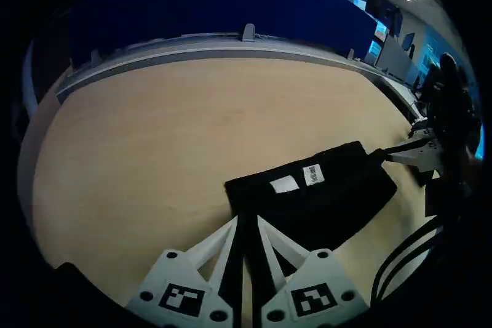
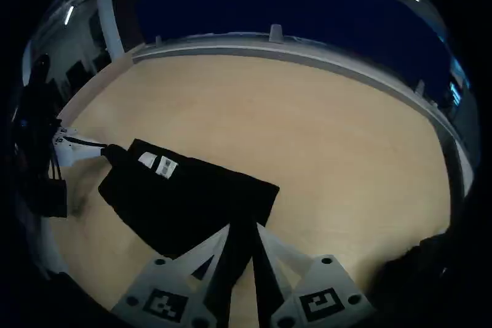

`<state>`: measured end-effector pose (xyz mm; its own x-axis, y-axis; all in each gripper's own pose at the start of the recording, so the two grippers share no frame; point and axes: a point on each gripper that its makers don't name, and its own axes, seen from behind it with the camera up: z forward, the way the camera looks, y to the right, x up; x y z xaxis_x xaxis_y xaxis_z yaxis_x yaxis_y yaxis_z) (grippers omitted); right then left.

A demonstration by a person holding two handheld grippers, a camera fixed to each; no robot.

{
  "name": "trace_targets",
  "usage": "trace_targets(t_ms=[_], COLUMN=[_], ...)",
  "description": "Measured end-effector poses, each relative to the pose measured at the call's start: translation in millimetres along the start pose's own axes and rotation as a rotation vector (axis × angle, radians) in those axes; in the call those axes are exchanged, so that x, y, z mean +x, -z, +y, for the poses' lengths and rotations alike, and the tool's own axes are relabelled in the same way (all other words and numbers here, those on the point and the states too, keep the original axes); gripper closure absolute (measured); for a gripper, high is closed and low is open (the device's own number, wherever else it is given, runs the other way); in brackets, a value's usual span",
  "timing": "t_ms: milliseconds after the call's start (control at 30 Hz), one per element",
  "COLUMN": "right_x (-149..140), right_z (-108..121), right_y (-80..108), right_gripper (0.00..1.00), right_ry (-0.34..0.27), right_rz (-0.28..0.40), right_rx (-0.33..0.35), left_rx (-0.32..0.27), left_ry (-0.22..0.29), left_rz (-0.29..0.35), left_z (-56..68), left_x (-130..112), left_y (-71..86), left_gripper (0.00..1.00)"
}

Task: Fold towel

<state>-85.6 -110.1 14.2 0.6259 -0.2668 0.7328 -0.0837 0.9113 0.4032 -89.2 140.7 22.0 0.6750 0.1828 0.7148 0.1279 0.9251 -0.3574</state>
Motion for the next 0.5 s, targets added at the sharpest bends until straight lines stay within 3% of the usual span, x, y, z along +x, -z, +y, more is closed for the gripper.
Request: trace_targets(t_ms=[200, 233, 500], right_x=[-2.5, -2.1, 0.1], right_z=[2.8, 3.3, 11.2], right_y=[-6.4, -6.4, -5.6], right_gripper=[0.81, 0.80, 0.41], right_ry=[-0.013, -0.014, -0.012], right_rz=[-0.007, -0.005, 0.012], right_rx=[-0.026, -0.029, -0.068], left_rx=[0.043, 0.046, 0.063], left_ry=[-0.023, -0.027, -0.034], left_rz=[-0.010, -0.007, 0.012], left_z=[-13.2, -14.6, -25.1], left_x=[-1.7, -0.5, 8.4], left_y=[-8.4, -8.4, -4.5], left_gripper=[0.90, 0.86, 0.54])
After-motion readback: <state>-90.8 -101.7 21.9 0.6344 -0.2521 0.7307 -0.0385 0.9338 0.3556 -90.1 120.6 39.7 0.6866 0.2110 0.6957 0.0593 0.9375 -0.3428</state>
